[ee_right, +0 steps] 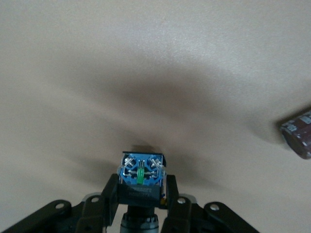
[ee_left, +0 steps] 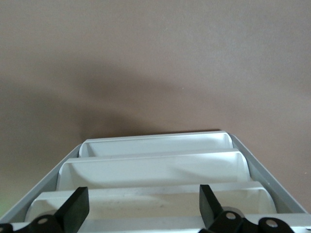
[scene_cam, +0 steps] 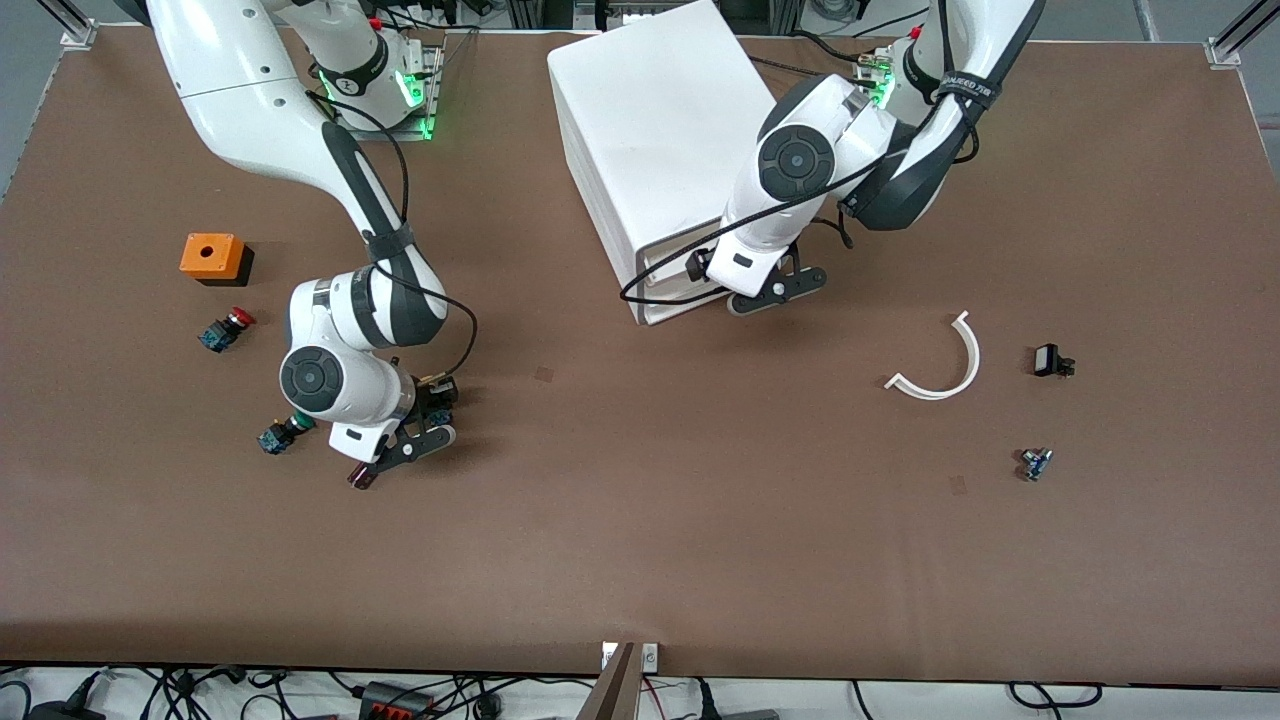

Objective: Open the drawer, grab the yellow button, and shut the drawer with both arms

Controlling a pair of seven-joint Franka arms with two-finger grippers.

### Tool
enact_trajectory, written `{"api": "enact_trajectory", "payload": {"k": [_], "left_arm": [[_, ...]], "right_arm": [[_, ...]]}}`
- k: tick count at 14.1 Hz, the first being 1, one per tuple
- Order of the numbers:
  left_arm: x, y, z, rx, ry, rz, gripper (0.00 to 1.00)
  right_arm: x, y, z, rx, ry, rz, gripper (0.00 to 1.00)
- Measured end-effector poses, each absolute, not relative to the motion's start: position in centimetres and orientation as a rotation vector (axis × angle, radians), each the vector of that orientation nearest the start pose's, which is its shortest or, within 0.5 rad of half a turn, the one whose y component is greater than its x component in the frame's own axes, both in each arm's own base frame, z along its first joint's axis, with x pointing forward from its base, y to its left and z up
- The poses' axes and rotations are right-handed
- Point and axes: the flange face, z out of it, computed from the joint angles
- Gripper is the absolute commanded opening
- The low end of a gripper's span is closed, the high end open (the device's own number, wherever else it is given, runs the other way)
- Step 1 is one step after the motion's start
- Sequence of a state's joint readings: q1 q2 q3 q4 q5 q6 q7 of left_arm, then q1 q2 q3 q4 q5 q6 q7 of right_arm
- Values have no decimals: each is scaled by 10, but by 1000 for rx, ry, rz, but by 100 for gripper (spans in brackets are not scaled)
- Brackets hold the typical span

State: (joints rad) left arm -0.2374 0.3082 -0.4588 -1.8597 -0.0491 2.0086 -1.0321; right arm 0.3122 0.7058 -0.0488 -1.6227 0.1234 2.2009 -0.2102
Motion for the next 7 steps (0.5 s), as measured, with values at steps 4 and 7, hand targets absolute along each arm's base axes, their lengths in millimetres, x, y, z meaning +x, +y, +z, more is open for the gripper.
{"api": "enact_trajectory", "payload": {"k": [4,7], "left_arm": [[461,-393,361,-3075,-580,370,100],[459,-395,362,-3073,-586,373,100]], "right_arm": [[666,180,237,-3015,-605,140,100],[680,177,301,-3012,-598,172,100]]}}
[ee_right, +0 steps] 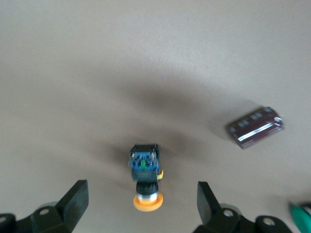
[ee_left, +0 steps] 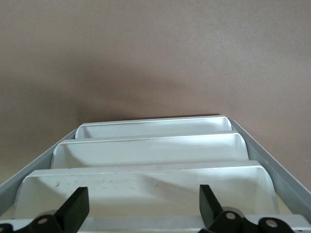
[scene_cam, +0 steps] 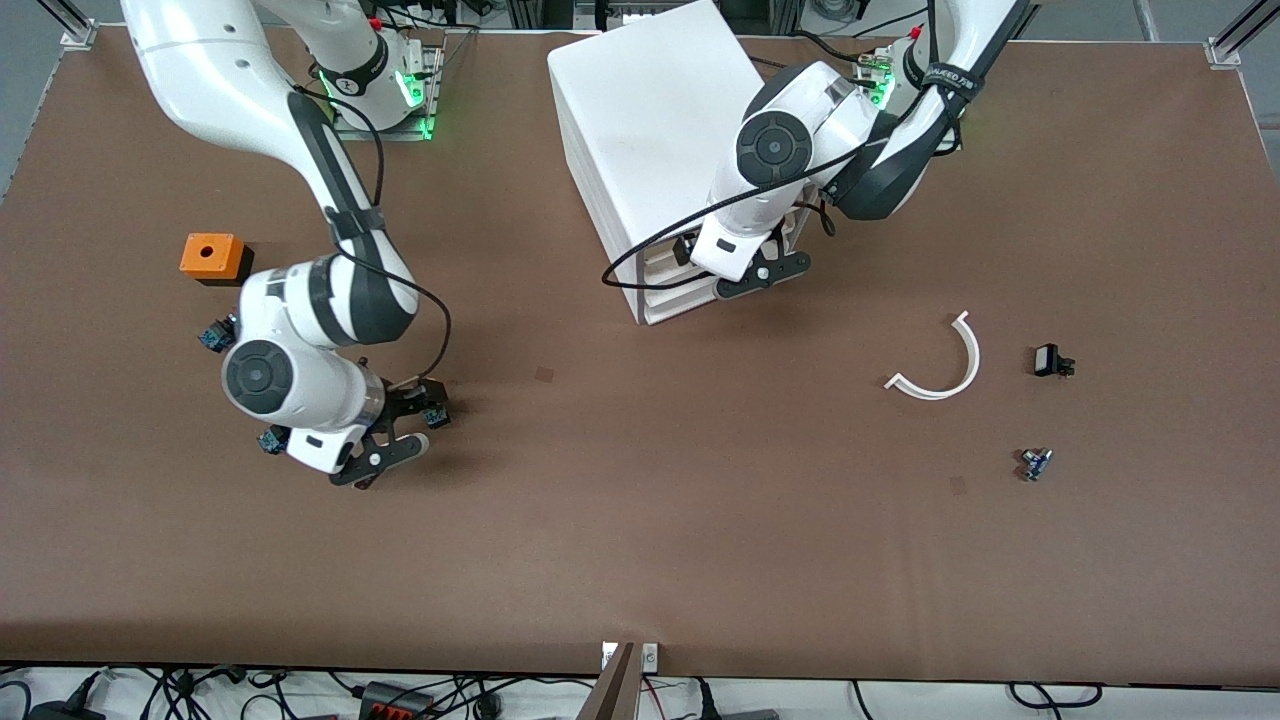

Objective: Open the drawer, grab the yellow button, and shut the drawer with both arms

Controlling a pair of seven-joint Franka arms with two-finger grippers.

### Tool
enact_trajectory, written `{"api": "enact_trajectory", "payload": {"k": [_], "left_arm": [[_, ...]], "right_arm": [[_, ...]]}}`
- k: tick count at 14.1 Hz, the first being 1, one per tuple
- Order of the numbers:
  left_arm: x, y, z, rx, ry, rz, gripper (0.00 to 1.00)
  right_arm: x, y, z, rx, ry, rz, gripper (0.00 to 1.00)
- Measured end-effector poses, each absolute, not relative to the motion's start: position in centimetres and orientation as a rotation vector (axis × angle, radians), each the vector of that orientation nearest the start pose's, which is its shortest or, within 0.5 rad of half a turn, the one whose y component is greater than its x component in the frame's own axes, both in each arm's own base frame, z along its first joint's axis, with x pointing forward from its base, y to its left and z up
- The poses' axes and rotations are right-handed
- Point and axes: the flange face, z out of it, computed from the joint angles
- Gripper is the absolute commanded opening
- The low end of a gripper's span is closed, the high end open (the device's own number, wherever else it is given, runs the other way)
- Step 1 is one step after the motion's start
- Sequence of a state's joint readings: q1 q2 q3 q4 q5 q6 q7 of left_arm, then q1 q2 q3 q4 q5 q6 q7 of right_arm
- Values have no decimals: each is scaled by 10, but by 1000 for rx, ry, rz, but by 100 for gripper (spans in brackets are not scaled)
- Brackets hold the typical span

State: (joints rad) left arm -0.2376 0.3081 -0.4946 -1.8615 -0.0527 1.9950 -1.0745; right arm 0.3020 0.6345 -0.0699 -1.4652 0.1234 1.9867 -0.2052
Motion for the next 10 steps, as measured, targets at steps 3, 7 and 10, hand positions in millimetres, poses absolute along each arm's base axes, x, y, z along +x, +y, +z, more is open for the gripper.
{"api": "enact_trajectory", "payload": {"k": [3,7,10], "left_arm": [[462,-393,364,-3079,-596,365,100],[496,-363,381,-3094,-574,261,100],[534,-312,408,-3084,-408,218,100]], "right_arm": [[686,174,356,-3011,-589,216,100],[681,158,413,-3044,-449,290,100],[671,147,452,-3065,-325,291,100]]}}
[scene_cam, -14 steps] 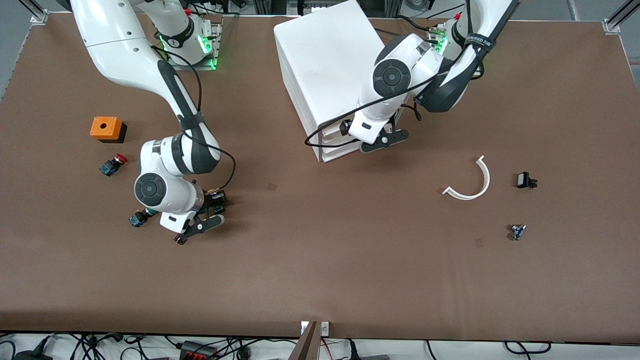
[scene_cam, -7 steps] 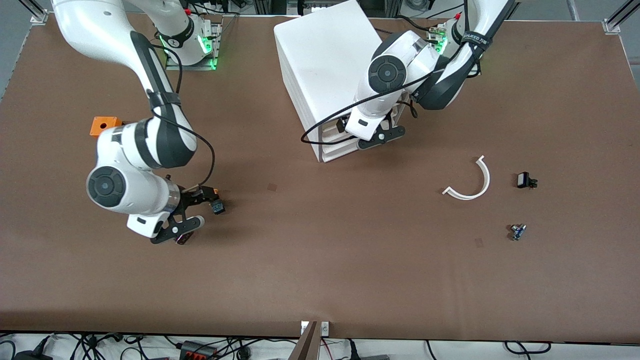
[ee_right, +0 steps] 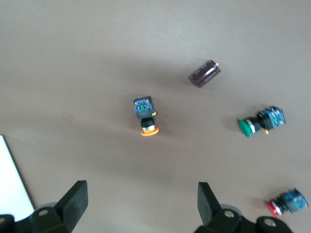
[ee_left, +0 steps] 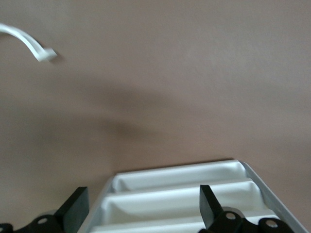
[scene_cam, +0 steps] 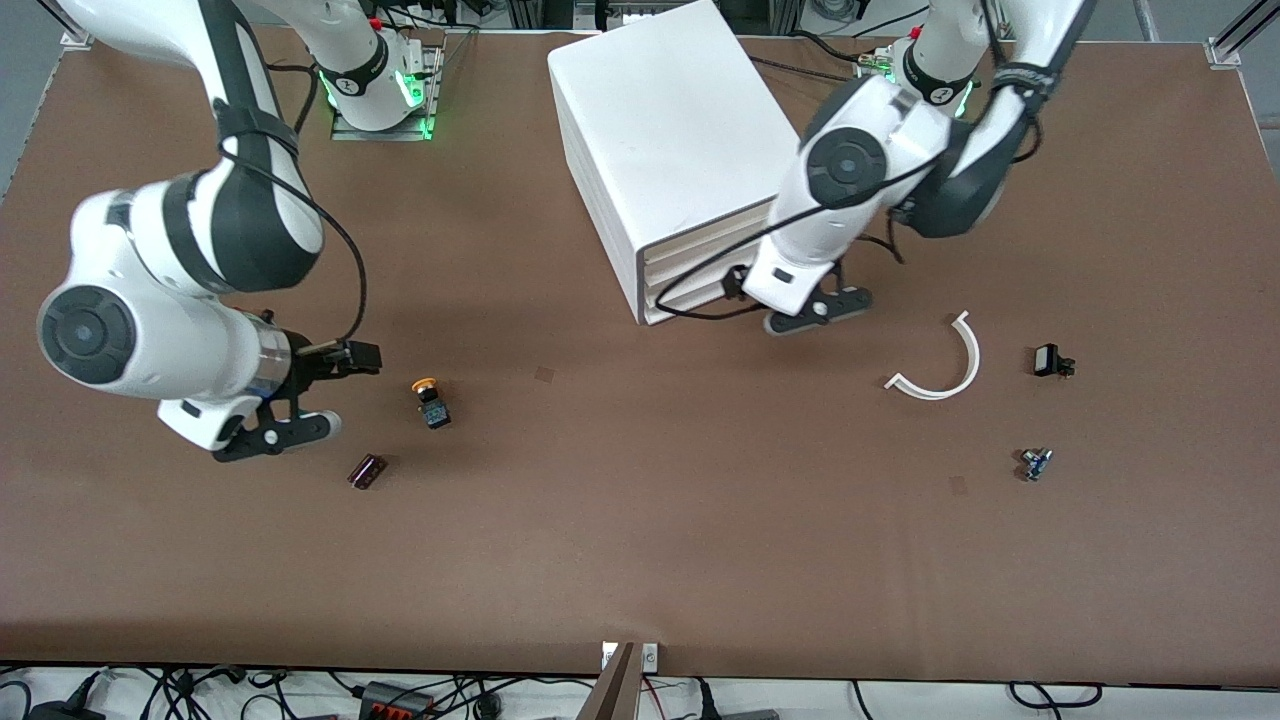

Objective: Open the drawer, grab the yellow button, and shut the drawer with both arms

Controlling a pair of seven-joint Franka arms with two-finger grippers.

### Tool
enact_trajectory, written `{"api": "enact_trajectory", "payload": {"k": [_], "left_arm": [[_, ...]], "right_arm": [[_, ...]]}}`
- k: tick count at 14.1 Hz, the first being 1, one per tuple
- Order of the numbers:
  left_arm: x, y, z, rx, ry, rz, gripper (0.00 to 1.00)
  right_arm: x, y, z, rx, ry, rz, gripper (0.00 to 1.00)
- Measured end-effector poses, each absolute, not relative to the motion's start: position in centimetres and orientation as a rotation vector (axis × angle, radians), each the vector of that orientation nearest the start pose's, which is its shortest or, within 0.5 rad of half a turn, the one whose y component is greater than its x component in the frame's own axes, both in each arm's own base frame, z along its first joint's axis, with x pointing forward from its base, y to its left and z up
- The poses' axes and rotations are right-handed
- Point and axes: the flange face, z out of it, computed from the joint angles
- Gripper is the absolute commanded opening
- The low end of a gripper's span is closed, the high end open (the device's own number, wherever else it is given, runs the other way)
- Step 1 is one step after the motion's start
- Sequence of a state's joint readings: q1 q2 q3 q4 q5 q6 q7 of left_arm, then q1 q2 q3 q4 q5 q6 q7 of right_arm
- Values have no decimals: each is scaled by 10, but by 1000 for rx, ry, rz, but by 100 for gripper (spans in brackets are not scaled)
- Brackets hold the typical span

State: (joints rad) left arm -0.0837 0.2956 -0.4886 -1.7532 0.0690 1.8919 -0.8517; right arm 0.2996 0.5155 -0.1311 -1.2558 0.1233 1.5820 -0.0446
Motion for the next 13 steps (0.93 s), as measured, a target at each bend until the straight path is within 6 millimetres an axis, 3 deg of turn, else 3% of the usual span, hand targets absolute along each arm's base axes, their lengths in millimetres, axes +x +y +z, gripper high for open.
{"api": "enact_trajectory", "payload": {"k": [3,6,9,13], "left_arm": [[566,-257,444,-3057,-191,197,100],[579,-215,499,-3023,-25,252,100],[589,-169,544,-3025,114,219,100],[594,-65,582,-3072,316,159,100]], "right_arm": [[660,141,489,-3083,-203,258,100],[654,126,520,-3127,-163,188,100],[655,95,551,-3146,-82,100,100],[658,35,585,-3145,70,-4,100]]}}
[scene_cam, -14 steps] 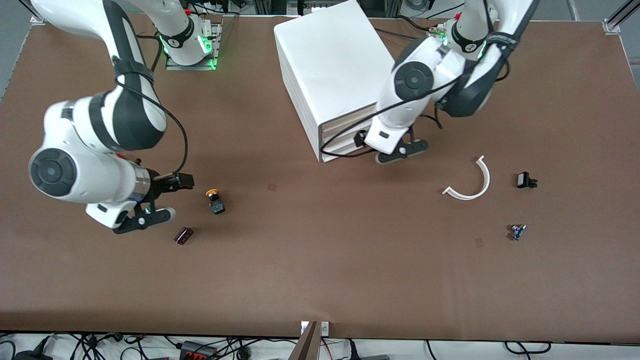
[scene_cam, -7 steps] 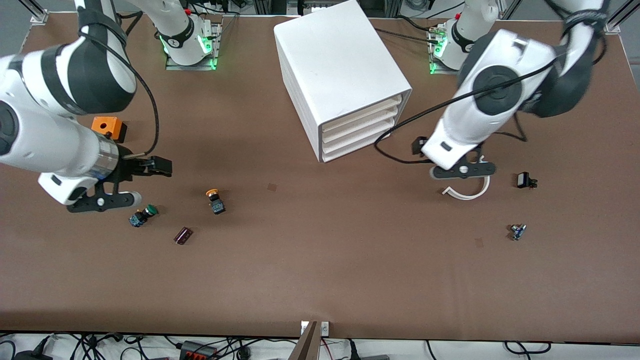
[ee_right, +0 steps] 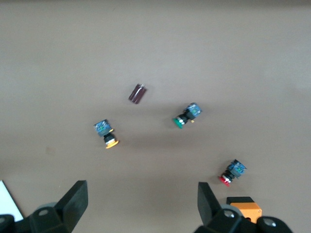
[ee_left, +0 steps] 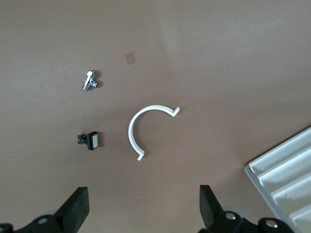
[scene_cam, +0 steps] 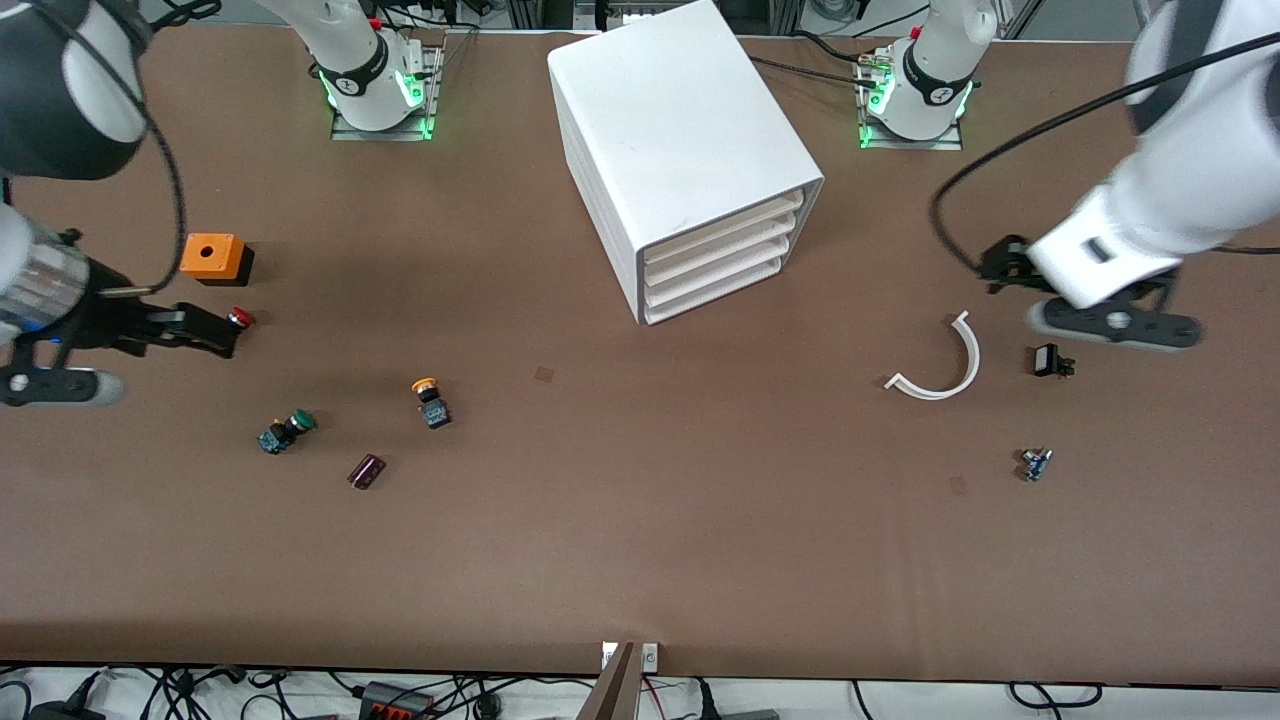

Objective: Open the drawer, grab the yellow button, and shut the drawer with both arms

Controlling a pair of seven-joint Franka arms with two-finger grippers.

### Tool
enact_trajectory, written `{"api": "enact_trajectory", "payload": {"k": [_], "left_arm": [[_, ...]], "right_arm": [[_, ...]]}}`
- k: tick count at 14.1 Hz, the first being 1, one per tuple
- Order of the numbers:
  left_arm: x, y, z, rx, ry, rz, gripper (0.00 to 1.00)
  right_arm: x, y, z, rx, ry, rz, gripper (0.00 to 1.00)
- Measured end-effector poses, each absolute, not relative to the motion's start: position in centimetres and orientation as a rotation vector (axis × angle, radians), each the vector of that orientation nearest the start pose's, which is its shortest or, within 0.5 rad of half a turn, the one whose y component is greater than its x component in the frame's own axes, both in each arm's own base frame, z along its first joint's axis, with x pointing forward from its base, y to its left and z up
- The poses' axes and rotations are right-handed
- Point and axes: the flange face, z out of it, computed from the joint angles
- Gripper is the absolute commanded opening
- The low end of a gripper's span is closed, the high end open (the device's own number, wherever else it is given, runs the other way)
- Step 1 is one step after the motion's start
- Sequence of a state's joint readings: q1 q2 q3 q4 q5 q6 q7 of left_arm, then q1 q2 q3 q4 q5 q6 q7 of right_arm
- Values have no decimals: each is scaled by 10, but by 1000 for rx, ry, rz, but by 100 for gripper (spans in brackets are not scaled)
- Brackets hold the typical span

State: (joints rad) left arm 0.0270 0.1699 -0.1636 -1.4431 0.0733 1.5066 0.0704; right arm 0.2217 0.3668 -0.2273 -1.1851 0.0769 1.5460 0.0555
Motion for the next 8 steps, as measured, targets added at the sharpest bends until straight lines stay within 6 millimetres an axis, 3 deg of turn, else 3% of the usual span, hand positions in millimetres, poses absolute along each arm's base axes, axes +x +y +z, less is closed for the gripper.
{"api": "enact_trajectory", "payload": {"k": [2,3,6,8], "left_arm": [[590,-26,593,-3118,321,57,100],[586,-17,593,-3119,327,-15,100],[569,-18,583,-3112,332,-150,100],[562,-21,576,-3111,335,-153,100]], "right_arm": [[652,4,604,-3118,128,-51,100],[648,-9,614,-3105,152,-71,100],[635,-48,627,-3077,191,-86,100],[629,-61,627,-3100,167,-78,100]]}}
